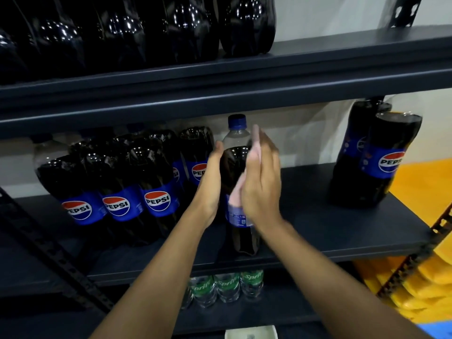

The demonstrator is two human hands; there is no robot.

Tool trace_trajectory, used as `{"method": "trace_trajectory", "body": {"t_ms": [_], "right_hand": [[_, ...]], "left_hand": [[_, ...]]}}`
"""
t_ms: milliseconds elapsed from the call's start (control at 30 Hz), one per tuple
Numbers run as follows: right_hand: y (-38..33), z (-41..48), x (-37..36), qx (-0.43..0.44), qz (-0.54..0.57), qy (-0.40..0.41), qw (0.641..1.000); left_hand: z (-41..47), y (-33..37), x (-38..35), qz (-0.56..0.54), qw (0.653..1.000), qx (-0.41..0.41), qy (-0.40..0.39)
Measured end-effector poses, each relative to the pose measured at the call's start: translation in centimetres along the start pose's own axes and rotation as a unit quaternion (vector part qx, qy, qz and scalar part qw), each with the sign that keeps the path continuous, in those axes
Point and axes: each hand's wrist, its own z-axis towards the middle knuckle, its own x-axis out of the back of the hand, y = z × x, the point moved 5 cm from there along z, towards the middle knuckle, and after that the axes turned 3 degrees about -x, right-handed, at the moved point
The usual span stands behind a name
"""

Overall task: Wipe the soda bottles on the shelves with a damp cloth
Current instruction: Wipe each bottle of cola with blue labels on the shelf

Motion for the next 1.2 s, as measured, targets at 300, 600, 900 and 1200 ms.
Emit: {"method": "trace_trajectory", "body": {"t_ms": [300,600,900,1200], "right_hand": [[0.1,1.5,-0.4,0.033,0.012,-0.006,0.999],[9.4,-8.0,-0.9,-0.123,0.010,0.015,0.992],[7.0,-5.5,-1.2,-0.184,0.109,0.005,0.977],[-3.3,3.9,-0.7,-0.036,0.013,-0.084,0.996]], "left_hand": [[-0.8,-0.6,-0.2,0.003,1.000,-0.017,0.009],[-0.1,-1.6,0.3,-0.005,0.998,-0.019,0.054],[0.4,-1.2,0.6,-0.023,0.999,-0.004,0.030],[0.1,-0.2,1.2,-0.071,0.997,-0.009,0.007]]}}
